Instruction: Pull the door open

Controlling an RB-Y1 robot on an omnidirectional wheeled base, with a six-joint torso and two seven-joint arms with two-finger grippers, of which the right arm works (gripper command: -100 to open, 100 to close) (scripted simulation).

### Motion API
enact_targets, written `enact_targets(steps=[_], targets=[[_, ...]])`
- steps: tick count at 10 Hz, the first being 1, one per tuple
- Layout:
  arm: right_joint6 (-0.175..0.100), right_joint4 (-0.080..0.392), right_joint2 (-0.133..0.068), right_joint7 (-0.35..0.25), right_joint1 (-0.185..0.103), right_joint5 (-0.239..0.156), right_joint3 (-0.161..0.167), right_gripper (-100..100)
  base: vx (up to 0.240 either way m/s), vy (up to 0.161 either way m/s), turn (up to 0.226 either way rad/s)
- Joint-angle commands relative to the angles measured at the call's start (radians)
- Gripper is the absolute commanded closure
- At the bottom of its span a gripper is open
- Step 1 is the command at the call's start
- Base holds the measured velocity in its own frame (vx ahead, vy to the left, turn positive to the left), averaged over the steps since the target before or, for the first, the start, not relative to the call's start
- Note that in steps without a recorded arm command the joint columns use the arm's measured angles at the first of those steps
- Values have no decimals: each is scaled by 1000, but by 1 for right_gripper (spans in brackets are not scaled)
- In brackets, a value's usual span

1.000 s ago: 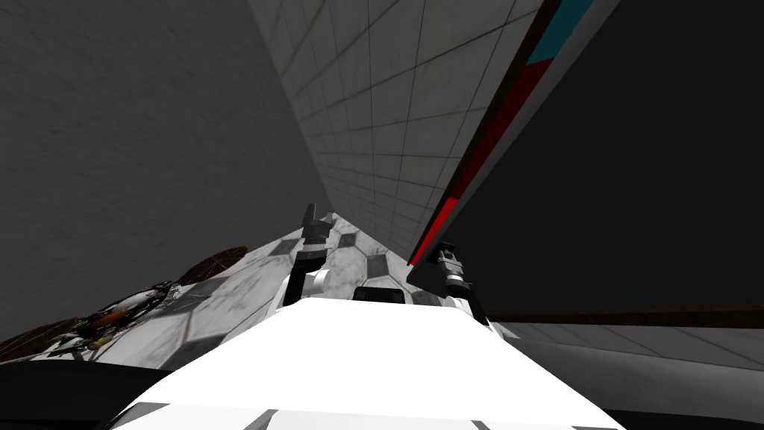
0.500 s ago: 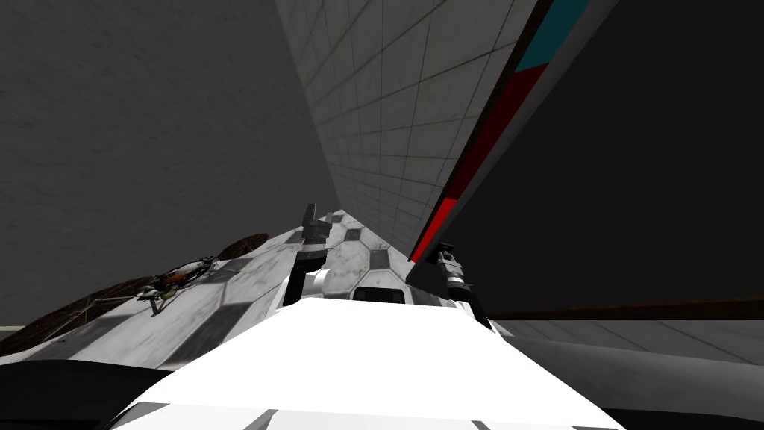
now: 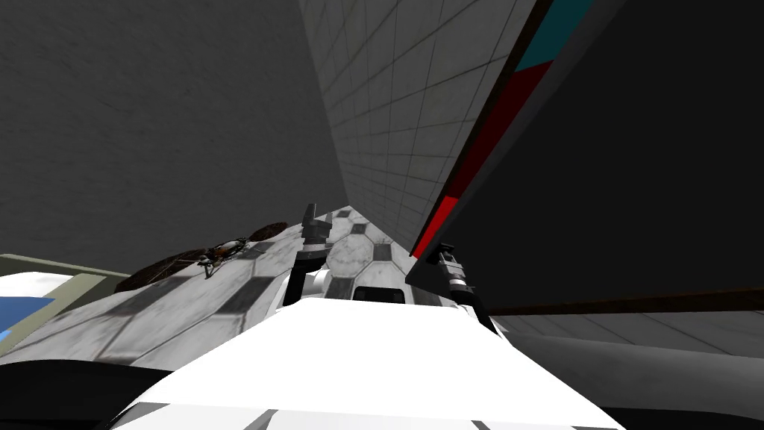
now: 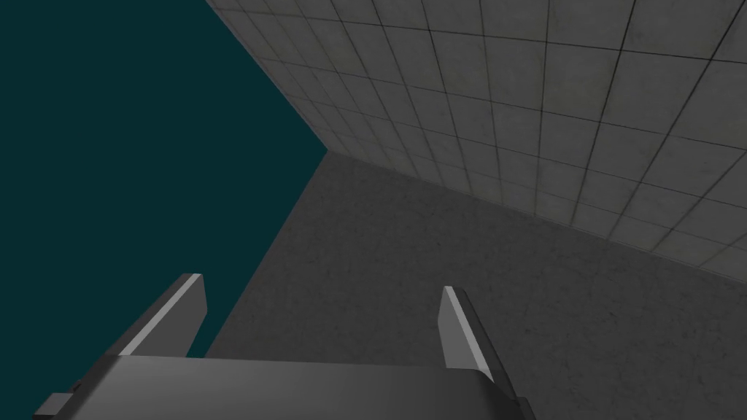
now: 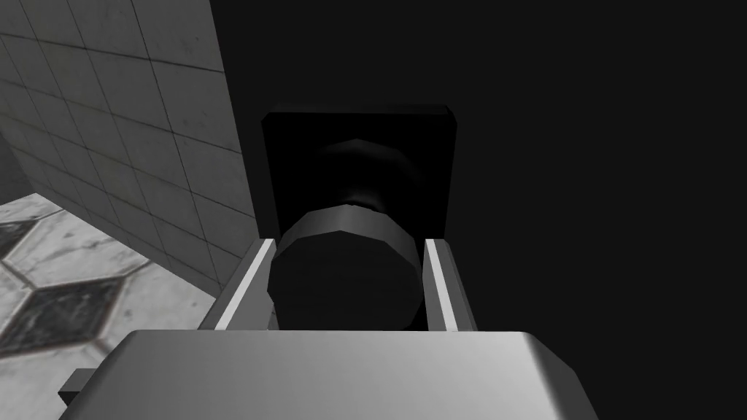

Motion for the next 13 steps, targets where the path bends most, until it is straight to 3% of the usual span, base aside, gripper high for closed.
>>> enact_targets(steps=[1, 2, 3, 12, 13], targets=[[-19, -4, -23, -21, 12, 2, 12, 100, -259, -32, 141], [-26, -5, -34, -30, 17, 3, 18, 100, -258, -35, 129], [-16, -5, -26, -22, 16, 3, 17, 100, -114, -11, 37], [-101, 1, -122, -114, 61, 26, 68, 100, -202, -40, 128], [-90, 3, -115, -107, 58, 25, 67, 100, -87, -19, 38]])
